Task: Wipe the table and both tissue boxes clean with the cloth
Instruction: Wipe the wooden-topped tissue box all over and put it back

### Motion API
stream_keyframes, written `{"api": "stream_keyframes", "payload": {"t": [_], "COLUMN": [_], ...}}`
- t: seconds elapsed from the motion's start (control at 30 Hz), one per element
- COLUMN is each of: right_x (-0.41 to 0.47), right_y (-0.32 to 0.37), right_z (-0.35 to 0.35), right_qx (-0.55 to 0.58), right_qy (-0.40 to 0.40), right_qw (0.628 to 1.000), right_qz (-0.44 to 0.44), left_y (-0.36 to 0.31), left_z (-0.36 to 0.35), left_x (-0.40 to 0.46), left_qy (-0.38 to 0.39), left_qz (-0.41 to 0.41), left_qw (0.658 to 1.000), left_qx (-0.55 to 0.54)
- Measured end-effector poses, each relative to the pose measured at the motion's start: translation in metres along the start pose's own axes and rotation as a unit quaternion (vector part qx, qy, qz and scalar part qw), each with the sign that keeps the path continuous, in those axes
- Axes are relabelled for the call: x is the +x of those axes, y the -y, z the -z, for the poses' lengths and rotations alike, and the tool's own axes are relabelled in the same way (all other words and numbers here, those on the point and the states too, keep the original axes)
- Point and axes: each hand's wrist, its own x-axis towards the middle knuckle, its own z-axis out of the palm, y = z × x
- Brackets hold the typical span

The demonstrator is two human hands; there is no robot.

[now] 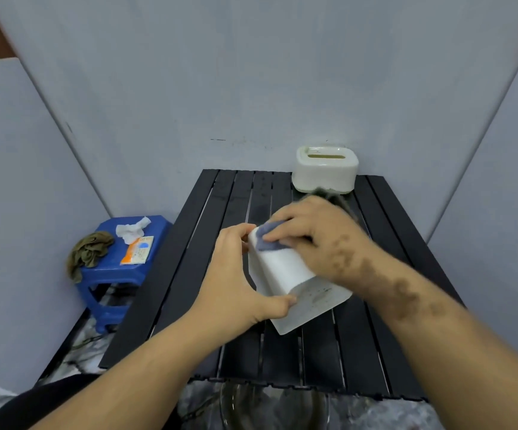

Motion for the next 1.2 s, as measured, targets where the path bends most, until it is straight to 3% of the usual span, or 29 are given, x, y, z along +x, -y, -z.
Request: {"api": "stream_keyframes", "payload": {"t": [0.17, 0.3, 0.4, 0.57, 0.63, 0.7, 0.77, 0.97, 1.03, 1.13, 1.2], "right_x": [-0.011, 0.009, 0.013, -0.015, -0.006, 0.004, 0.007, -0.028, -0.022, -0.014, -0.019], "right_y": [-0.038, -0.003, -0.002, -0.045, -0.026, -0.003, 0.006, -0.042, -0.02, 0.022, 0.02], "right_z": [0.027, -0.011, 0.002, 0.033, 0.019, 0.001, 0.0, 0.04, 0.026, 0.001, 0.007], "right_qx": [-0.028, -0.015, -0.024, -0.014, -0.048, -0.032, 0.01, 0.025, -0.013, 0.015, 0.041], "right_qy": [-0.08, -0.009, 0.032, -0.075, -0.065, -0.024, 0.026, -0.066, -0.053, 0.009, 0.047], "right_qw": [0.975, 0.999, 0.999, 0.969, 0.98, 0.998, 0.999, 0.966, 0.981, 0.999, 0.998], "right_qz": [-0.203, -0.045, -0.009, -0.237, -0.183, -0.054, -0.019, -0.249, -0.186, -0.038, -0.024], "left_y": [-0.001, -0.002, -0.002, 0.0, -0.002, -0.003, -0.003, -0.001, -0.001, 0.0, 0.001], "left_z": [-0.001, 0.0, 0.001, 0.0, -0.001, -0.001, 0.0, 0.002, 0.002, 0.002, 0.004], "left_x": [0.001, -0.001, -0.003, -0.002, -0.002, -0.003, -0.004, -0.005, -0.004, -0.006, -0.006], "left_qy": [0.009, 0.006, 0.006, 0.013, 0.011, 0.004, 0.001, 0.006, 0.003, 0.0, 0.001], "left_qz": [0.008, 0.008, 0.011, 0.013, 0.009, 0.006, 0.004, 0.007, 0.004, 0.004, 0.004], "left_qw": [1.0, 1.0, 1.0, 1.0, 1.0, 1.0, 1.0, 1.0, 1.0, 1.0, 1.0], "left_qx": [0.01, -0.005, -0.01, 0.002, 0.003, -0.004, -0.008, 0.009, 0.007, -0.002, 0.0]}}
